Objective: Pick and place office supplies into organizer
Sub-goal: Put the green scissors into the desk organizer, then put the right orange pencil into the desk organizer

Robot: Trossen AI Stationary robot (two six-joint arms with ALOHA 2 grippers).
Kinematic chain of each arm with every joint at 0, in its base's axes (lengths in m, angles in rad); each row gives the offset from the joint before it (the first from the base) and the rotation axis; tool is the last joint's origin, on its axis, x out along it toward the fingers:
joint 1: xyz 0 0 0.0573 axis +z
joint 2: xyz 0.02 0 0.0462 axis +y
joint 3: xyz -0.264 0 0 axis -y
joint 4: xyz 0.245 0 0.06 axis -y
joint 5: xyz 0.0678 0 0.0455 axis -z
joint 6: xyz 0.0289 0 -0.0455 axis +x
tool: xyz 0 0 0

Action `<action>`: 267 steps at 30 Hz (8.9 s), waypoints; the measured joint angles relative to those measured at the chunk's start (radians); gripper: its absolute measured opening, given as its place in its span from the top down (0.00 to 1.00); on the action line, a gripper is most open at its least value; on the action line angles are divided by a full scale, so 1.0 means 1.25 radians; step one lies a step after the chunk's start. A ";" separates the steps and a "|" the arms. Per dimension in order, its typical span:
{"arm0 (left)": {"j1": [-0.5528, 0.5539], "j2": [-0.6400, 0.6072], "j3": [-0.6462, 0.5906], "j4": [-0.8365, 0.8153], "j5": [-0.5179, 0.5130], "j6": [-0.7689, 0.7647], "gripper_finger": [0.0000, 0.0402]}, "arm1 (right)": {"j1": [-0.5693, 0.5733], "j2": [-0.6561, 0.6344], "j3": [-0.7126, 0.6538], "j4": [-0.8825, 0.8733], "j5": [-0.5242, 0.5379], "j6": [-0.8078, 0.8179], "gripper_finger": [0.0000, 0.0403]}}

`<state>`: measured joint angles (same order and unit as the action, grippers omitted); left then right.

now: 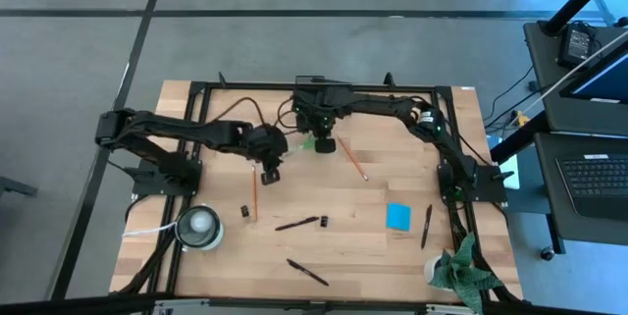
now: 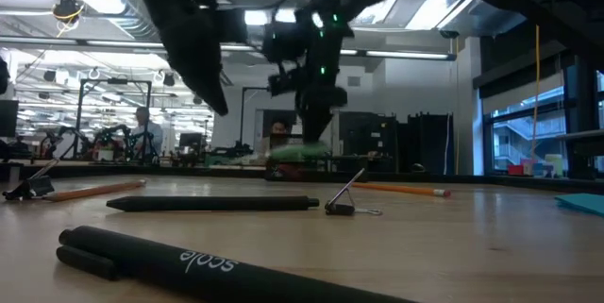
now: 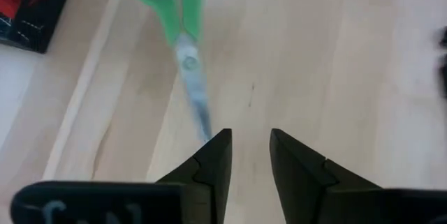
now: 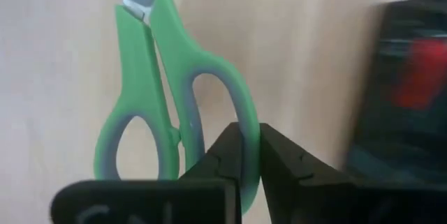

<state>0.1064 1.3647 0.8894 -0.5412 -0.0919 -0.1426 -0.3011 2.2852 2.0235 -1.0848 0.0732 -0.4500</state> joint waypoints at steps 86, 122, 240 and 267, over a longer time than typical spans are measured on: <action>0.031 -0.036 0.003 -0.034 0.002 -0.010 0.79 | -0.176 0.082 0.248 0.124 0.508 -0.504 0.91; 0.031 -0.036 0.003 -0.034 0.002 0.075 0.80 | -0.105 0.083 0.246 0.115 0.631 -0.628 0.91; 0.053 0.110 0.003 0.200 0.053 0.089 0.80 | 0.212 -0.526 -0.922 0.451 0.102 0.859 0.51; 0.052 0.138 0.002 0.245 0.053 0.075 0.80 | 0.217 -0.436 -0.922 0.472 0.044 0.587 0.97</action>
<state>0.1711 1.5368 0.8925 -0.2344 -0.0261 -0.0483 -0.0303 1.7401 0.8715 -0.4953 0.1284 0.2833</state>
